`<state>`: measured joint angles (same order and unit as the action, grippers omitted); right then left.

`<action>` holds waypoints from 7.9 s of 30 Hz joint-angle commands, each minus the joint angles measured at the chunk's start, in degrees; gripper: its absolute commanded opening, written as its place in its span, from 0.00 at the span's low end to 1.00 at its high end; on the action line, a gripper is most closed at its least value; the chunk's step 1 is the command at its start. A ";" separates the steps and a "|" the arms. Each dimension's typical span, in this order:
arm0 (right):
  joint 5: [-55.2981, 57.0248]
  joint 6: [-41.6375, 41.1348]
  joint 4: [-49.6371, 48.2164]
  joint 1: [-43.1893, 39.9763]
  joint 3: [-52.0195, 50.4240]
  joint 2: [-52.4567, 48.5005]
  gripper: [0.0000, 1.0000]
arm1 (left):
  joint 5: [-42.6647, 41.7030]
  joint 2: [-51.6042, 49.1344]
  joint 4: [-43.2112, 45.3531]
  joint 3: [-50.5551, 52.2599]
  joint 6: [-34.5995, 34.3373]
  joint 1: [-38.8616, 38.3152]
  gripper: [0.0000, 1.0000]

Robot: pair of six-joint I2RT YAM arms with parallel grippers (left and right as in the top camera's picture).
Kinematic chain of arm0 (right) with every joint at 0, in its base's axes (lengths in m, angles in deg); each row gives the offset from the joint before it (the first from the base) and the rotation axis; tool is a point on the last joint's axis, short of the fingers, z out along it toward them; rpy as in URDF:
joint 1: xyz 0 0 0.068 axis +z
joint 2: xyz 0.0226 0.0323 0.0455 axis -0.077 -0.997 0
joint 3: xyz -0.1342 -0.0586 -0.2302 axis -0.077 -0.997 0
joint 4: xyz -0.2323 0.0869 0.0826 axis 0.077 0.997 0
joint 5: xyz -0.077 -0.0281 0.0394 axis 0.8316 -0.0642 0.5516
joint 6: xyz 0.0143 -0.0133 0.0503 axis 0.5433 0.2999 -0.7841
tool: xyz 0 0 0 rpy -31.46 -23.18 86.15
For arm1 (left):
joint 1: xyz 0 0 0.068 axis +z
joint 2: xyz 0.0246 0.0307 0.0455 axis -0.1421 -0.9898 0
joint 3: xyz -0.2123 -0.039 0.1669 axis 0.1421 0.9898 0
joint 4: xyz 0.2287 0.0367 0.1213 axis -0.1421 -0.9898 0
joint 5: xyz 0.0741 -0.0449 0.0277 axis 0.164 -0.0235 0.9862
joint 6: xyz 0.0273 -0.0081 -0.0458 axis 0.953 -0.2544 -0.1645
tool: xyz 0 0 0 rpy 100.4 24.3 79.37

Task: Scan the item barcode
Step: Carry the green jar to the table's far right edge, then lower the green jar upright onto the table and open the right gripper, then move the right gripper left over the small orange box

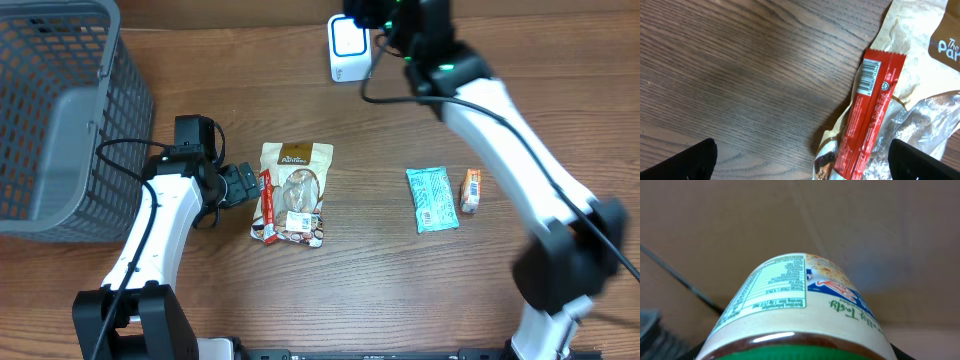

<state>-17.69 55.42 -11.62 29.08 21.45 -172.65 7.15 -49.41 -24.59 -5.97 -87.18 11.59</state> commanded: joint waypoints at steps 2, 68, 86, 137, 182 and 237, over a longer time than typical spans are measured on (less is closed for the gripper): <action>0.24 -0.04 15.78 -2.56 0.92 11.04 0.04 | 0.09 0.24 0.09 -0.74 -0.52 -0.17 1.00; 3.26 0.37 57.75 -31.17 -30.75 14.80 0.79 | 0.09 0.24 0.09 -0.76 -0.52 -0.17 1.00; 2.60 9.14 44.24 -31.19 -27.30 13.99 0.80 | 0.09 0.24 0.09 -0.76 -0.52 -0.17 1.00; 8.07 12.26 41.00 -31.17 -26.95 4.15 0.78 | 0.09 0.24 0.07 -0.76 -0.50 -0.17 1.00; -5.27 13.53 40.04 -16.90 -42.36 11.43 0.64 | 0.09 0.24 0.07 -0.74 -0.50 -0.17 1.00; 24.72 -1.40 48.17 10.84 -30.80 8.68 0.12 | 0.11 0.24 0.07 -0.76 -0.50 -0.17 1.00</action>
<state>4.36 56.45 36.36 39.99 -9.10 -163.82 7.11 -49.41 -24.59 -5.97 -87.35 11.59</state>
